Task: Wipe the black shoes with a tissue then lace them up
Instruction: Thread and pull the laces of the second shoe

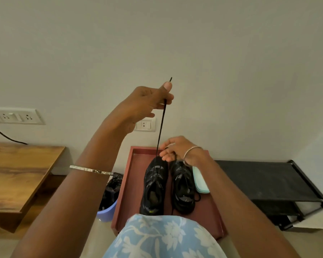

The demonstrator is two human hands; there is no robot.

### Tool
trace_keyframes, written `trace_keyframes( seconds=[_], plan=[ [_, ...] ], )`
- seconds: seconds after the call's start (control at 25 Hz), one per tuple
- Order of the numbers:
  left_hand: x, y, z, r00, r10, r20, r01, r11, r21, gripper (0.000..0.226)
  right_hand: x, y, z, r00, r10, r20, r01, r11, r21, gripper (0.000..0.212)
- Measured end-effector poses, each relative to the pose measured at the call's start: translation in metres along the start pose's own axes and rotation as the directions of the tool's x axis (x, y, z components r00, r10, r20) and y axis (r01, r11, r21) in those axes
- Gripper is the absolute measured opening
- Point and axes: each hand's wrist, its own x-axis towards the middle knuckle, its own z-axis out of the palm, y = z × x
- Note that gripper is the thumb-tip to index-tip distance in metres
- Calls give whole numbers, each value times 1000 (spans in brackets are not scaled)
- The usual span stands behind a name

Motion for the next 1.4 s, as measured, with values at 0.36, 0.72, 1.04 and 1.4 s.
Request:
trace_keyframes(
  seconds=[0.36,0.72,1.04,1.4],
  plan=[
    [-6,-8,13,943,182,-280,-149,980,136,14,-106,-104,-34,939,-299,-172,325,934,151,23],
    [-28,-3,26,878,197,-436,-220,976,-3,27,-137,-108,-23,792,-465,-395,563,808,177,19],
    [-38,10,31,861,219,-459,-205,975,80,10,-140,-110,-13,588,-650,-481,498,760,-418,30],
    [-41,28,21,903,110,-416,-138,990,-39,8,-151,-117,-14,649,-609,-456,517,793,-323,21]
  ],
)
